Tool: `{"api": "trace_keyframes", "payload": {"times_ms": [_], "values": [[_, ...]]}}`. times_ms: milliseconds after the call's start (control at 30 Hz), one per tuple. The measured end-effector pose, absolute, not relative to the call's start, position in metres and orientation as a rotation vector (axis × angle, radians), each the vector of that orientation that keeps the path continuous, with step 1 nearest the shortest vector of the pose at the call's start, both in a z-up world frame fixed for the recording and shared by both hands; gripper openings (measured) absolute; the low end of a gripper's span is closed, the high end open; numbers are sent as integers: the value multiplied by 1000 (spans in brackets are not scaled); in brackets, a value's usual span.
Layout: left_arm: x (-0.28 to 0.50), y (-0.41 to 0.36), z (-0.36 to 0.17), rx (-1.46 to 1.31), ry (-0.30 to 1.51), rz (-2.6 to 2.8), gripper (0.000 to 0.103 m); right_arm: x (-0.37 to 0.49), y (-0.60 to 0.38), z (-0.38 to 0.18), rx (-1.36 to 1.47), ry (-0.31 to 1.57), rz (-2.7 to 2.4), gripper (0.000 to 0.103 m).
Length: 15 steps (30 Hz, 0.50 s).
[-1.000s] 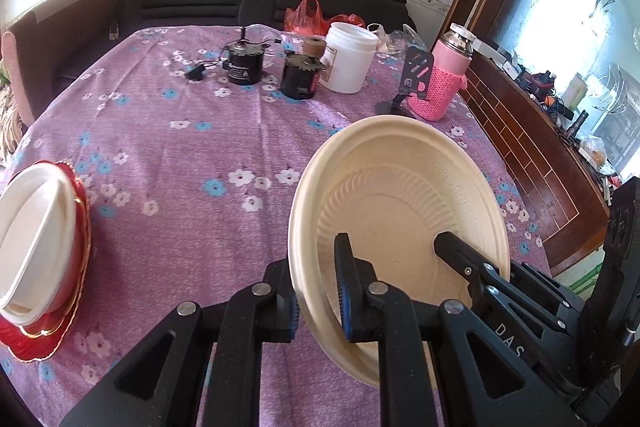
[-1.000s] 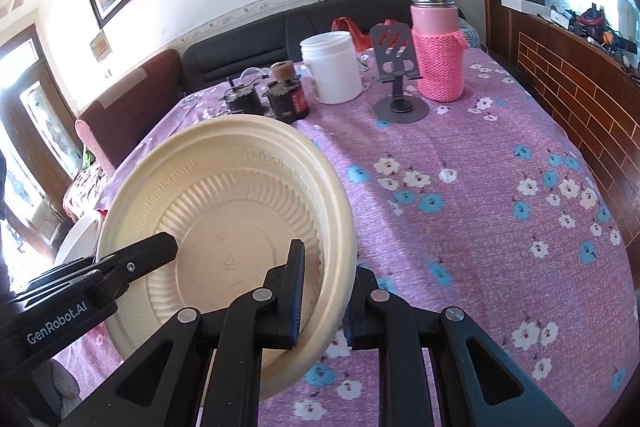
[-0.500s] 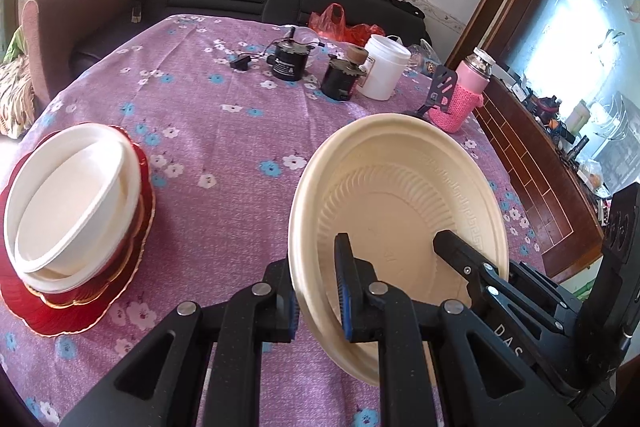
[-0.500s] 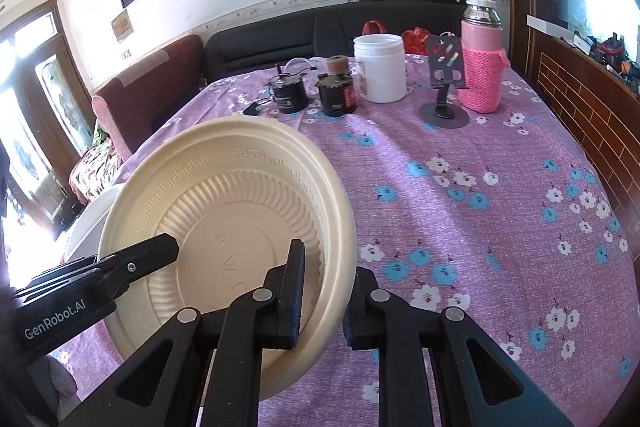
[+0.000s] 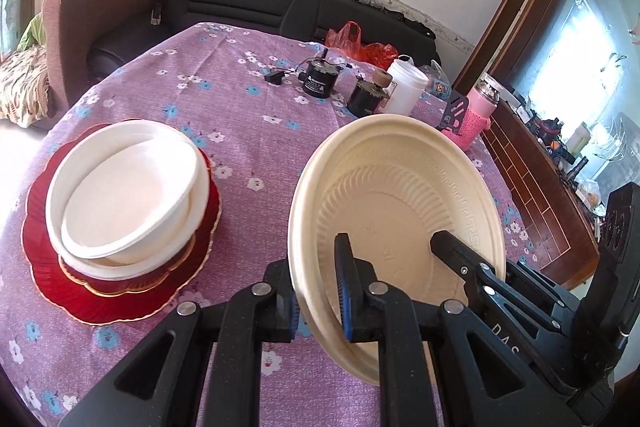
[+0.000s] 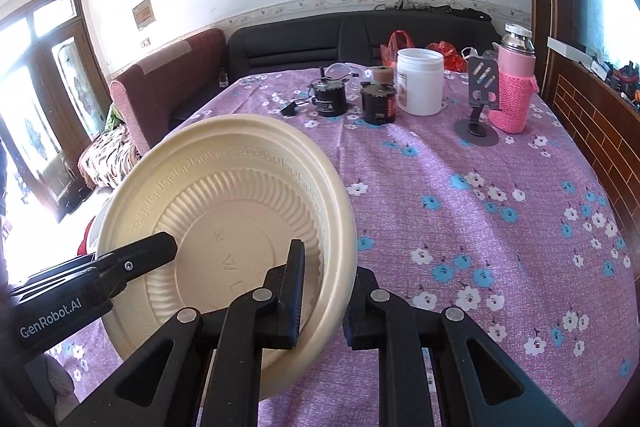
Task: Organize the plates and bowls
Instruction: 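Lift the cream paper bowl with both grippers and carry it to the stack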
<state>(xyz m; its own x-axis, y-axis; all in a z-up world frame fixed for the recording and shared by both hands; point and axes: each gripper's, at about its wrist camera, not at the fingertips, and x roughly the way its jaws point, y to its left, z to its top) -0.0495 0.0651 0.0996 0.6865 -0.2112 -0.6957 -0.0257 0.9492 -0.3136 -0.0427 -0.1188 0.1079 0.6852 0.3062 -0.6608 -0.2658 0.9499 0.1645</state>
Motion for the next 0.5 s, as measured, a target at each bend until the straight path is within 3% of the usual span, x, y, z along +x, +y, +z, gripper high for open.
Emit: {"api": "trace_keyframes", "payload": {"times_ms": [500], "values": [[-74, 139, 127, -353, 723, -9, 14, -50, -41, 136, -31, 709, 410, 18]]}}
